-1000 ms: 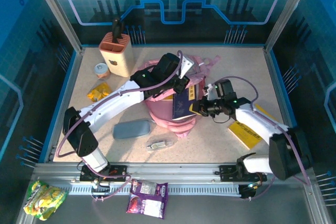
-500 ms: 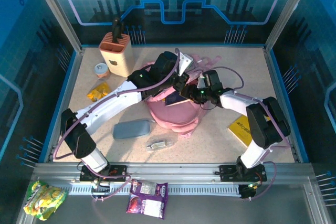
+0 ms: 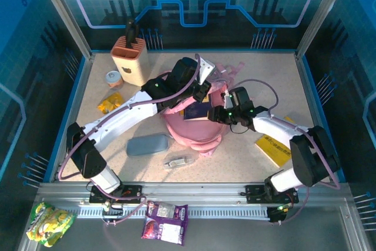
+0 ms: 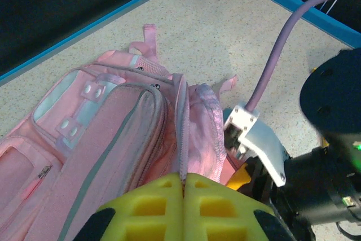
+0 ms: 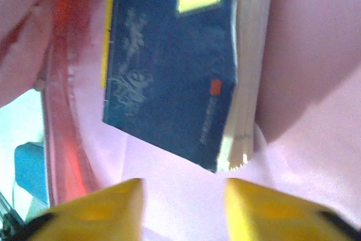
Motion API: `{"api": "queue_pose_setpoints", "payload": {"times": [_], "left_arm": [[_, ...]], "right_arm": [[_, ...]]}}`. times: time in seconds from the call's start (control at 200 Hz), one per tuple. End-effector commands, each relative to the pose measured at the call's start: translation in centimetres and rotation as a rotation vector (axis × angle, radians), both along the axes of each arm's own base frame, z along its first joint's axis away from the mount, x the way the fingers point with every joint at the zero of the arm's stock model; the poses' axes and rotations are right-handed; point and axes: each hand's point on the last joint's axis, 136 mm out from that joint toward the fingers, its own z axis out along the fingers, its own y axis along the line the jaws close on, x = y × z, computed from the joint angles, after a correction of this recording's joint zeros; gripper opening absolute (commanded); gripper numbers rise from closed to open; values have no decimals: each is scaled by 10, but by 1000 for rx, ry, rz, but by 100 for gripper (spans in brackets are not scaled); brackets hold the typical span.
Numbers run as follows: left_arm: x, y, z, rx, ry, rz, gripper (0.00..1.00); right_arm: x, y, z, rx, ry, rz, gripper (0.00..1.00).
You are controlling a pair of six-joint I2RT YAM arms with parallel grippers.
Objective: Pack the student bag
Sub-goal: Place the book in the student bag.
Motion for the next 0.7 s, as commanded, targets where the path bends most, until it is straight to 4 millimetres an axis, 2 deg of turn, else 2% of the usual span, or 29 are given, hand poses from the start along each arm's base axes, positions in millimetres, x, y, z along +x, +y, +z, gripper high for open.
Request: {"api": "queue_pose_setpoints", "payload": {"times": [0.0,0.105,0.235,0.3,0.32,0.43,0.545,0.655,0.665,0.695], "left_arm": [[-7,-1,57,-119,-118,-16,0],[-8,-1,58,-116,-109,-18,0],[-12,0,62,-123,-115,-34,0],[-13,1,62,-118,-121,-35,0],[-13,2,62,-117,-120,-33,0],[-14,3,57,-99,-116,-38,0],[-14,7,50,-72,-116,-28,0],[-16,10,41,-61,-112,-31,0],[-17,10,40,-59,-110,-32,0],[-16,11,38,-54,-109,-29,0]], "right_arm": [[-2,1,-20,-39,36,-12,29],[12,12,-21,-43,7,-17,21],[36,25,-17,-19,-48,-49,16],[41,30,-21,-2,-53,-67,16],[50,35,-12,6,-74,-78,16],[58,42,-6,1,-87,-93,19],[51,43,1,1,-98,-79,22],[32,34,12,-6,-111,-55,28],[26,31,6,-19,-96,-51,28],[18,25,6,-39,-93,-49,30]]}}
